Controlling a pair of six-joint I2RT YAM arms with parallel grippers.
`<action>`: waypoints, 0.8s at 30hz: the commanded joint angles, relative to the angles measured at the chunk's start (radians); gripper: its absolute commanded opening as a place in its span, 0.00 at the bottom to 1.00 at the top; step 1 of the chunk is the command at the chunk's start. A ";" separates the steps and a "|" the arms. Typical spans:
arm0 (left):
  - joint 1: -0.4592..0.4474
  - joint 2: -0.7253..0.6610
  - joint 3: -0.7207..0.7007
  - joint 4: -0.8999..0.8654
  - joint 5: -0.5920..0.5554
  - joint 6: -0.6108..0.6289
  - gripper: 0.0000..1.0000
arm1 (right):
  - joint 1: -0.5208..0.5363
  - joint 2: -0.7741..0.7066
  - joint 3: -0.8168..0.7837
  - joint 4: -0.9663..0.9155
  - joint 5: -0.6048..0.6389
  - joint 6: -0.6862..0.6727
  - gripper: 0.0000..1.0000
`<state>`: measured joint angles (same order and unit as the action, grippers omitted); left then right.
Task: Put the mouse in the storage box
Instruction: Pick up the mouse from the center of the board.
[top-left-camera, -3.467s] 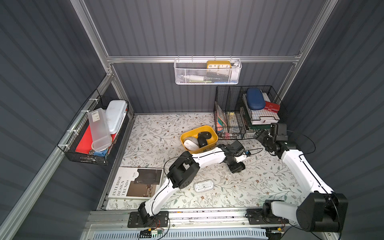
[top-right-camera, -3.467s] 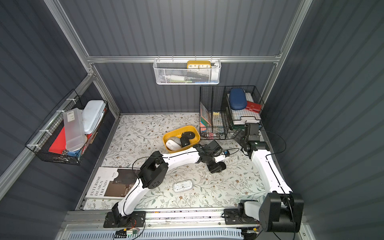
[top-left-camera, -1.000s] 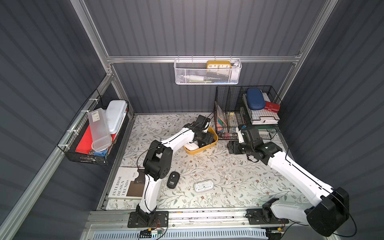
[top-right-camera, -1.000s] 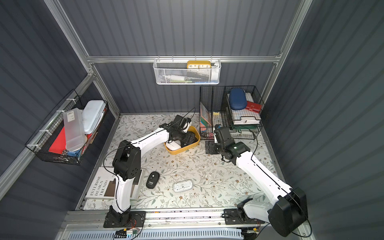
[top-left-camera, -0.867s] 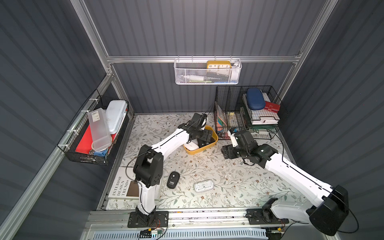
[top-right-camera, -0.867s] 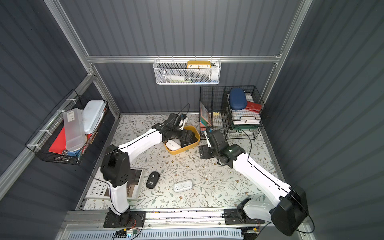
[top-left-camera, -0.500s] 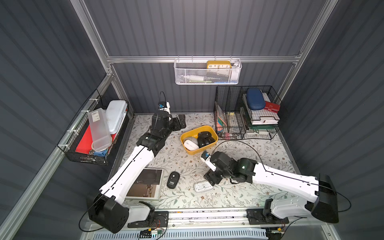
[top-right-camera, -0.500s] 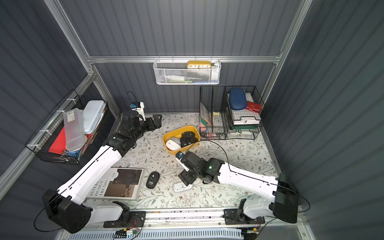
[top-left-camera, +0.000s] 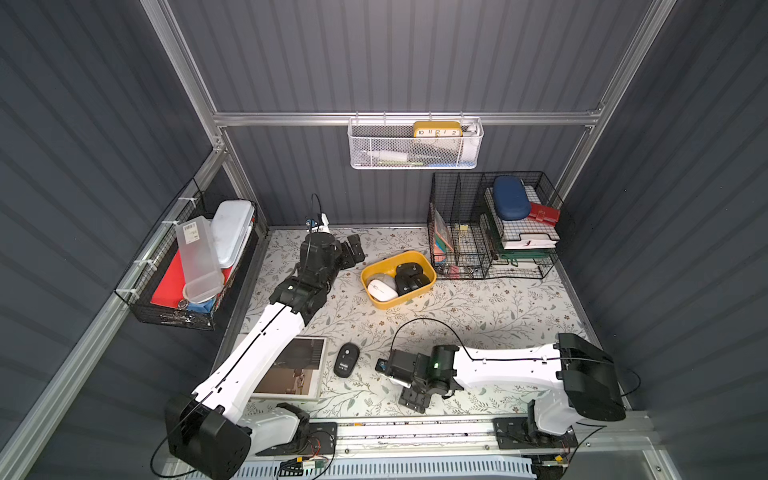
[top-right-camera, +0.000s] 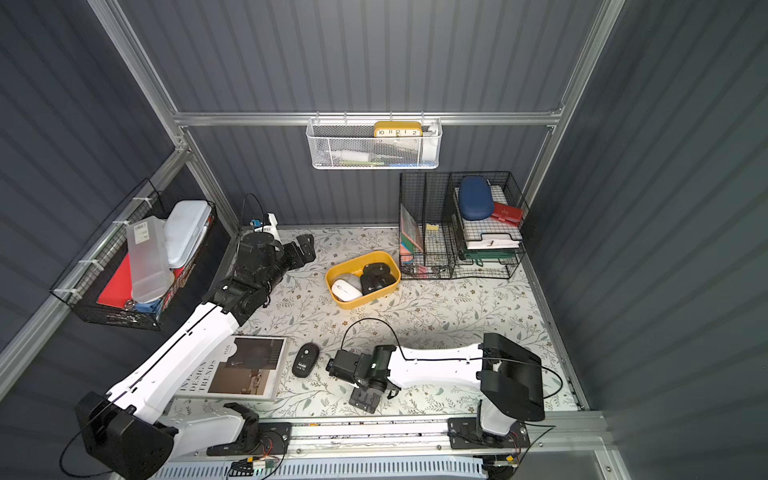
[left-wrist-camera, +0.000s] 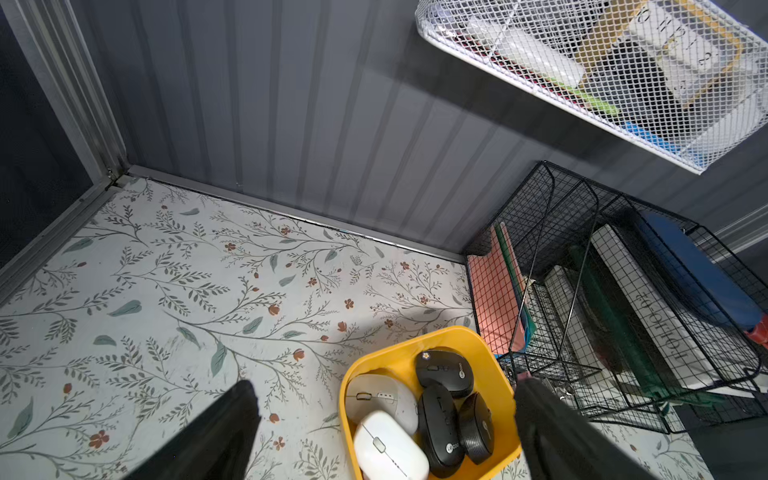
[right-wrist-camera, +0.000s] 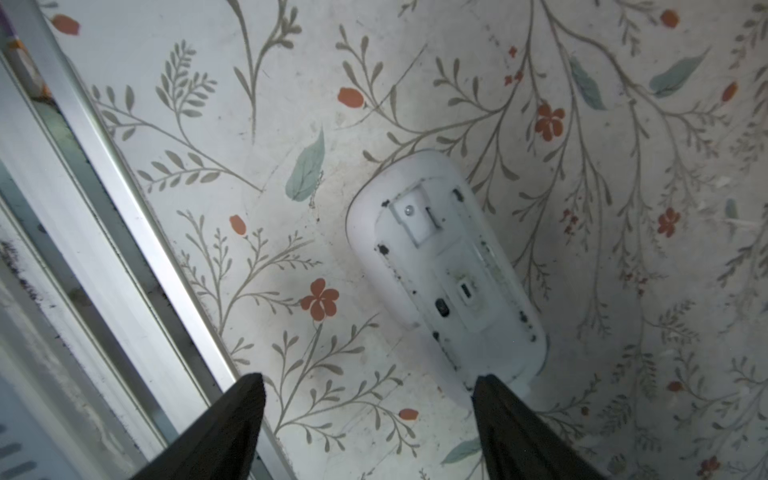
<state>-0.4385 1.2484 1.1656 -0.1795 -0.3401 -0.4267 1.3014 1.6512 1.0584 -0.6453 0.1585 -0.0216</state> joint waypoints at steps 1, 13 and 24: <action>0.007 -0.002 -0.012 0.024 -0.017 -0.014 0.99 | 0.022 0.052 0.053 -0.024 0.101 -0.026 0.82; 0.007 -0.042 -0.039 0.042 -0.066 -0.014 0.99 | 0.024 0.152 0.070 0.028 0.204 -0.093 0.79; 0.007 -0.023 -0.035 0.045 -0.066 -0.012 0.99 | 0.017 0.201 0.039 0.053 0.285 -0.112 0.59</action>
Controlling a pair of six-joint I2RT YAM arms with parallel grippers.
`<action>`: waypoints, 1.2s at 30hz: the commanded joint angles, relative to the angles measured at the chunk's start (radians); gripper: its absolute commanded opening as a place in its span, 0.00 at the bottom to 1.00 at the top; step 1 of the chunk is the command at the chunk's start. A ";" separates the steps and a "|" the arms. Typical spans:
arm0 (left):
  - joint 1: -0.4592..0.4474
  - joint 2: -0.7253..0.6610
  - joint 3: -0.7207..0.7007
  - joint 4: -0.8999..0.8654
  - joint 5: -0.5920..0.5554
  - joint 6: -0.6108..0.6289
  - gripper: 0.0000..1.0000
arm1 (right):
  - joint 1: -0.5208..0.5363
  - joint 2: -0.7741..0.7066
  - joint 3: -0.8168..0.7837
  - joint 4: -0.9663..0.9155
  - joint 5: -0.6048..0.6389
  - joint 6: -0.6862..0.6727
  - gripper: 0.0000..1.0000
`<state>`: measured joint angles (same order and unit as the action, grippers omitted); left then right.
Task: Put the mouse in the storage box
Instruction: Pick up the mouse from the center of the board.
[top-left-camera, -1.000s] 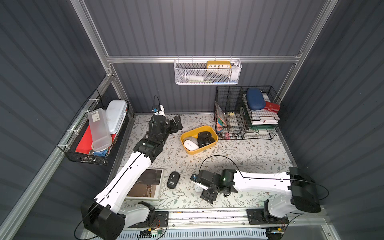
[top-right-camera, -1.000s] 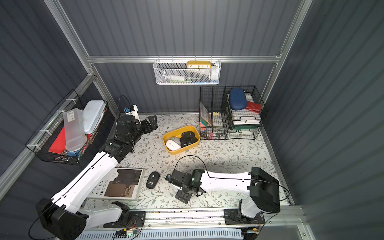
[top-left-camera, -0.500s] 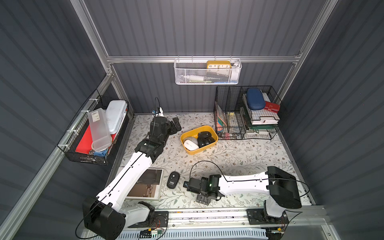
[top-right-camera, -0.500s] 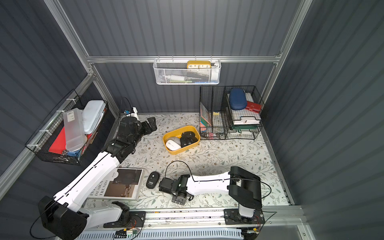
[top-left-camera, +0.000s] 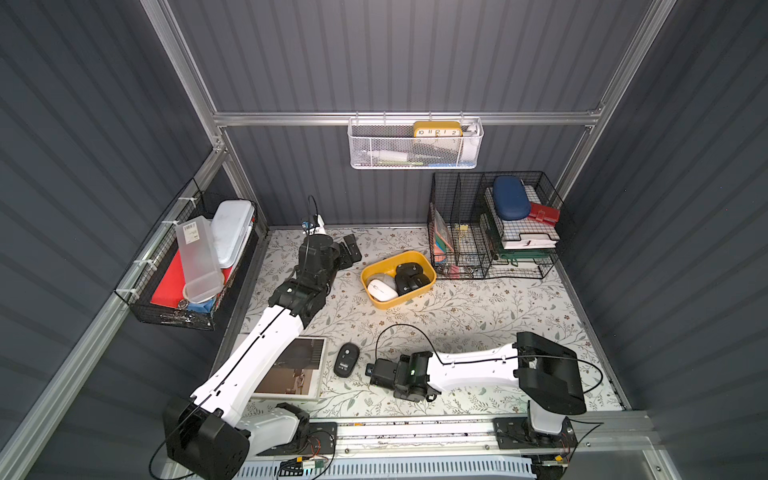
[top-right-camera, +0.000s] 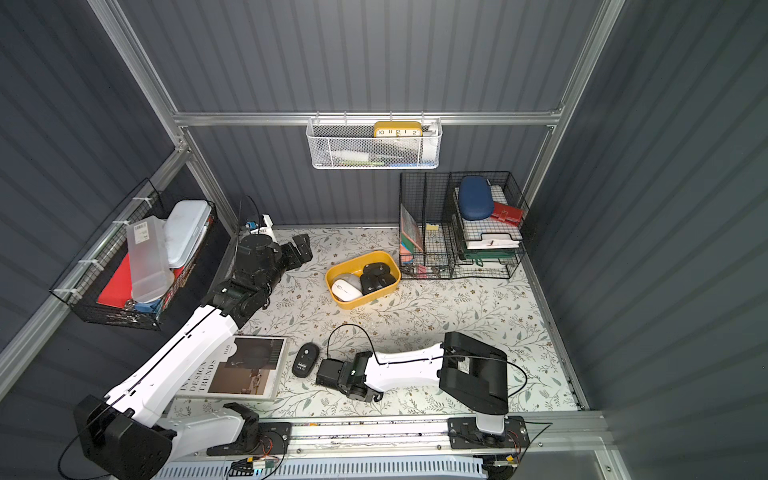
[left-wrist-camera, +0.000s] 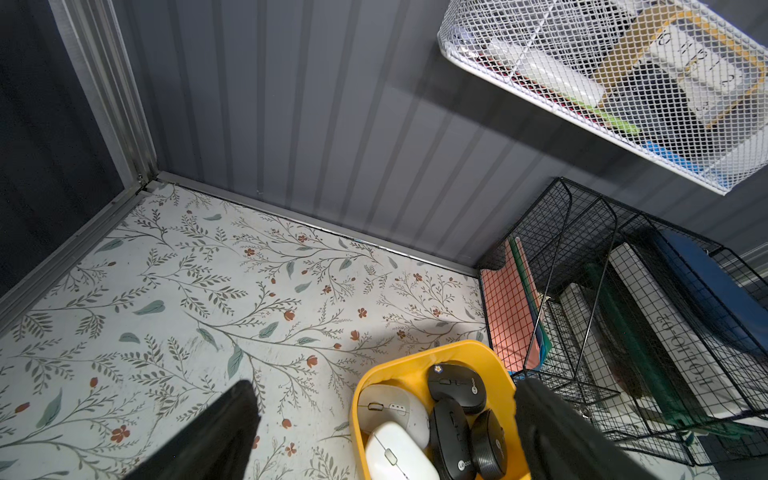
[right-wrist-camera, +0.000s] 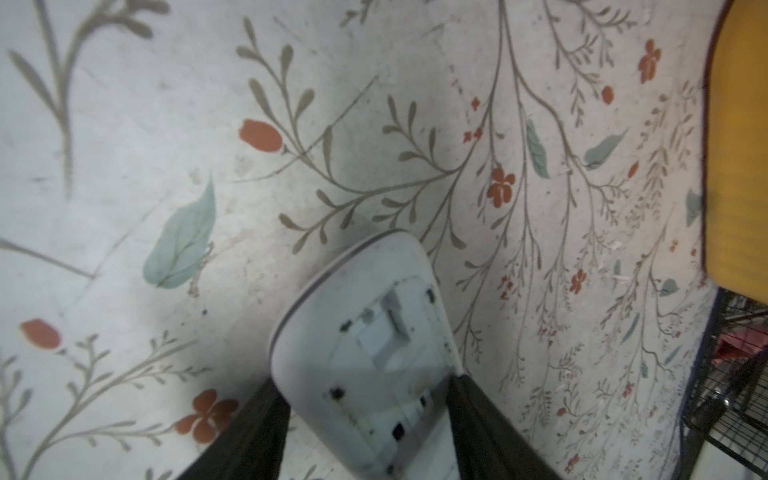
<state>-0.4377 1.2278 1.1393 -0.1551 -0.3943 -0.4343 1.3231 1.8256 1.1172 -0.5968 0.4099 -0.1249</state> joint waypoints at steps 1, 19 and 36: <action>0.007 -0.003 -0.010 0.022 -0.012 -0.005 0.99 | -0.009 0.027 -0.023 0.014 0.038 -0.009 0.55; 0.007 -0.020 -0.017 0.014 -0.027 -0.021 0.99 | -0.115 -0.146 -0.118 0.198 -0.020 0.054 0.15; 0.009 -0.052 -0.040 0.016 -0.063 -0.083 0.99 | -0.527 -0.356 -0.002 0.342 -0.334 0.465 0.16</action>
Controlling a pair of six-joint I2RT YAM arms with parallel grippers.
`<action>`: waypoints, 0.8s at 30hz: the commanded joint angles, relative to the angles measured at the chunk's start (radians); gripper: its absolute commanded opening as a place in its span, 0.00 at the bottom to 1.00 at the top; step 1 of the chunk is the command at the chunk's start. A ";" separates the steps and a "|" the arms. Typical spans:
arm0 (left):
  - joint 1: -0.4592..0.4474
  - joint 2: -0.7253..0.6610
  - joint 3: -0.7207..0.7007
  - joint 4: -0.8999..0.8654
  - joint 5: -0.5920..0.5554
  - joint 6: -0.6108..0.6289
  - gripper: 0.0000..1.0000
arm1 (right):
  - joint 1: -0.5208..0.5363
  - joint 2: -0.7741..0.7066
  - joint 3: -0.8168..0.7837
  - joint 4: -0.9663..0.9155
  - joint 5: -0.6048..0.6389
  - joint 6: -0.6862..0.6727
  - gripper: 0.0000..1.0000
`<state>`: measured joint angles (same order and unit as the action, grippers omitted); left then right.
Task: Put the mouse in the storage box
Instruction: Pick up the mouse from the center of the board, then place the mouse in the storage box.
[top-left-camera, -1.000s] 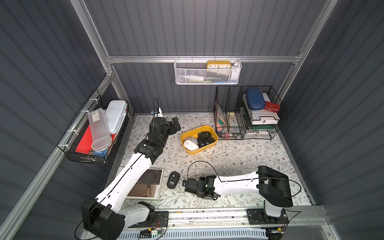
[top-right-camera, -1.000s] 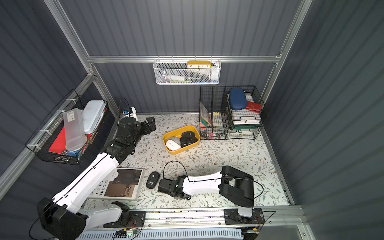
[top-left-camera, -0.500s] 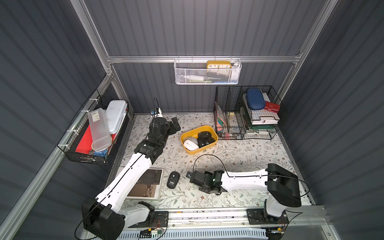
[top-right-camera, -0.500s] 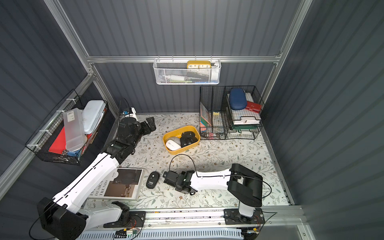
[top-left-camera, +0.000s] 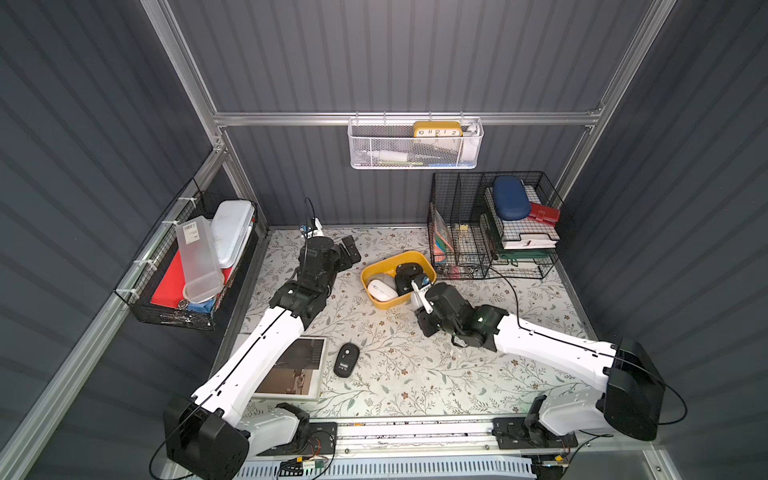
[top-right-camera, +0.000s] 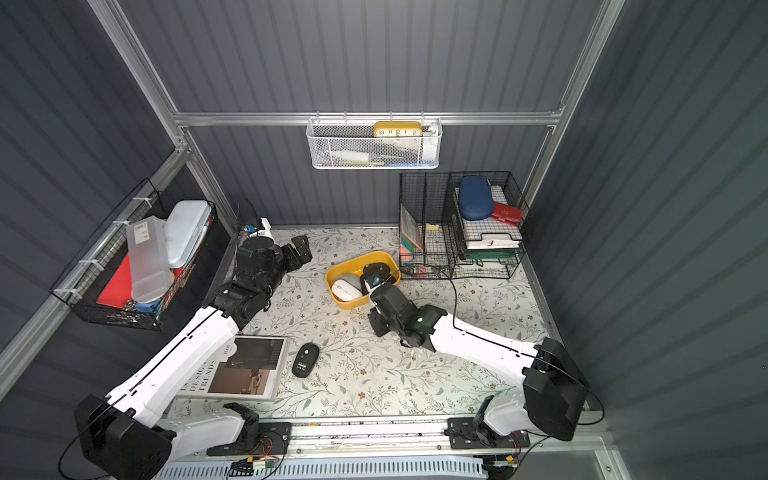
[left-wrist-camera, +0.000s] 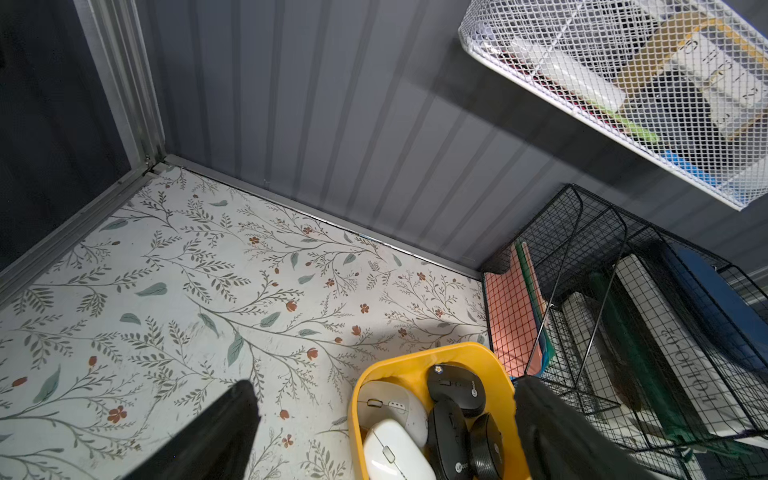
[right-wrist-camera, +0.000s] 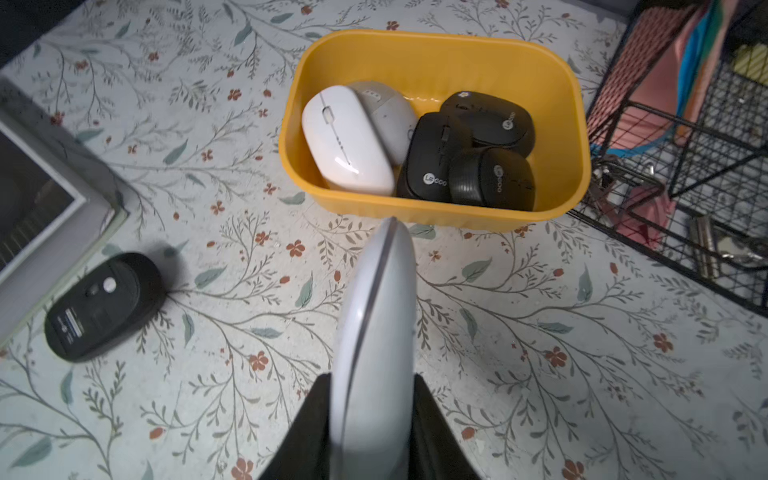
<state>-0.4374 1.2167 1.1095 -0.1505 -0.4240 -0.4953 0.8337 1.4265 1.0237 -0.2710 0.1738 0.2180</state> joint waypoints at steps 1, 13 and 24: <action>0.008 -0.046 -0.012 0.010 -0.038 -0.022 0.99 | -0.058 0.077 0.136 0.001 -0.116 0.145 0.16; 0.008 -0.096 -0.050 0.014 -0.060 -0.022 0.99 | -0.213 0.507 0.580 -0.050 -0.412 0.383 0.13; 0.008 -0.076 -0.050 0.036 -0.046 -0.009 0.99 | -0.252 0.642 0.631 -0.011 -0.449 0.434 0.14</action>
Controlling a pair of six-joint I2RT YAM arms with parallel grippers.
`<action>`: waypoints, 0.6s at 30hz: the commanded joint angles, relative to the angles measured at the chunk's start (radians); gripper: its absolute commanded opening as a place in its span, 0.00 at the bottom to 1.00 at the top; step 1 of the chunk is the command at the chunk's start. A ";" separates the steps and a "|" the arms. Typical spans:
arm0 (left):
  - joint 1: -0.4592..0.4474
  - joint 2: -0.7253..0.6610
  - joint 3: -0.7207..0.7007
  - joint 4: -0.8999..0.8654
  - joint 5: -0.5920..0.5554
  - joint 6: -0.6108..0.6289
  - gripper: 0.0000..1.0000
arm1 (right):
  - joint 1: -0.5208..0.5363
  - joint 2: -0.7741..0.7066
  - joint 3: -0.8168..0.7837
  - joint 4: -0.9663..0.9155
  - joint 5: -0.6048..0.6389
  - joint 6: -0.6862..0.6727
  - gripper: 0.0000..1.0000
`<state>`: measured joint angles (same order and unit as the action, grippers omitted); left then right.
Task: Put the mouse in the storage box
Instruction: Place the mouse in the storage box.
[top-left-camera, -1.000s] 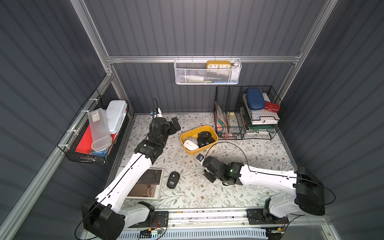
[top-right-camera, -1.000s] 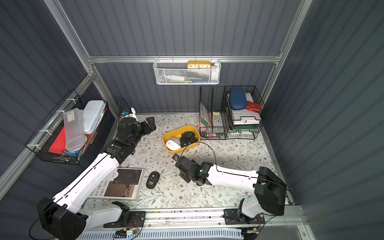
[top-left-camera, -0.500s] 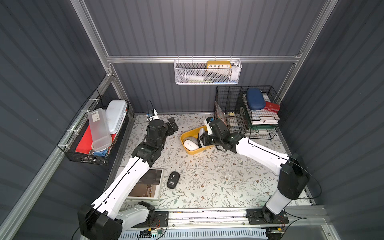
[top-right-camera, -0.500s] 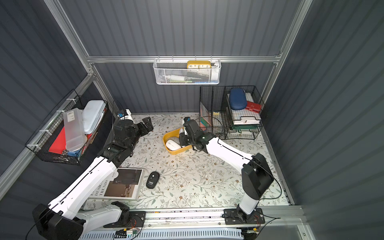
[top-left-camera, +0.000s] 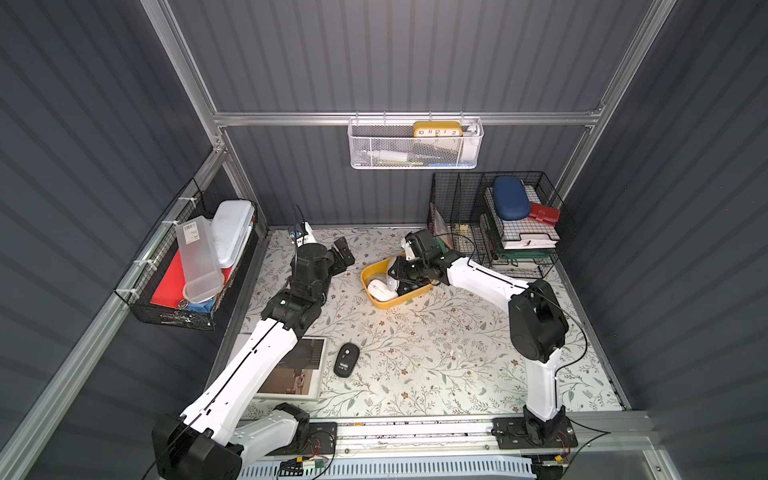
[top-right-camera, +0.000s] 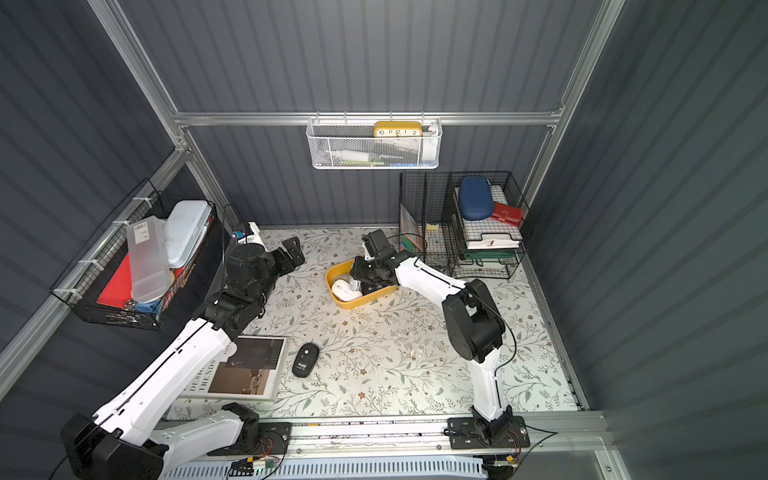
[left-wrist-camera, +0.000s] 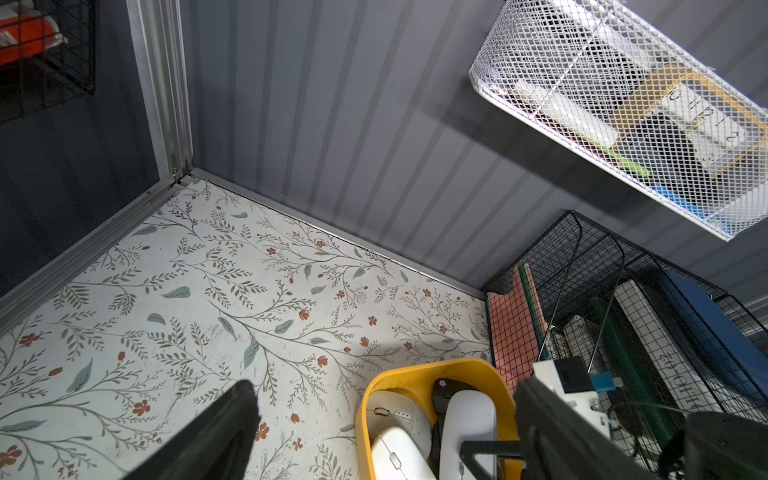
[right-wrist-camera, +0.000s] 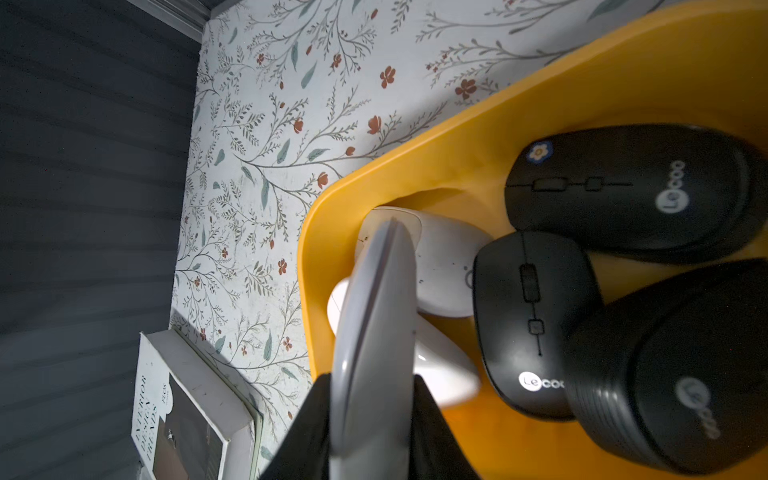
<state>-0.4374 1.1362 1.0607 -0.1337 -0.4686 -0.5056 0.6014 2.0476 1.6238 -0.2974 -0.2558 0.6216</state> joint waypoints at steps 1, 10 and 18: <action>0.008 0.004 0.000 0.021 0.000 0.002 0.99 | -0.024 0.032 0.037 0.018 -0.024 0.034 0.14; 0.008 0.001 -0.005 0.022 -0.004 0.005 0.99 | -0.051 0.122 0.112 -0.020 -0.057 0.036 0.21; 0.008 0.009 -0.002 0.023 -0.007 0.007 0.99 | -0.074 0.143 0.114 -0.036 -0.051 0.040 0.47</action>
<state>-0.4374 1.1397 1.0607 -0.1276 -0.4690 -0.5053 0.5358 2.1815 1.7142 -0.3099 -0.3027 0.6609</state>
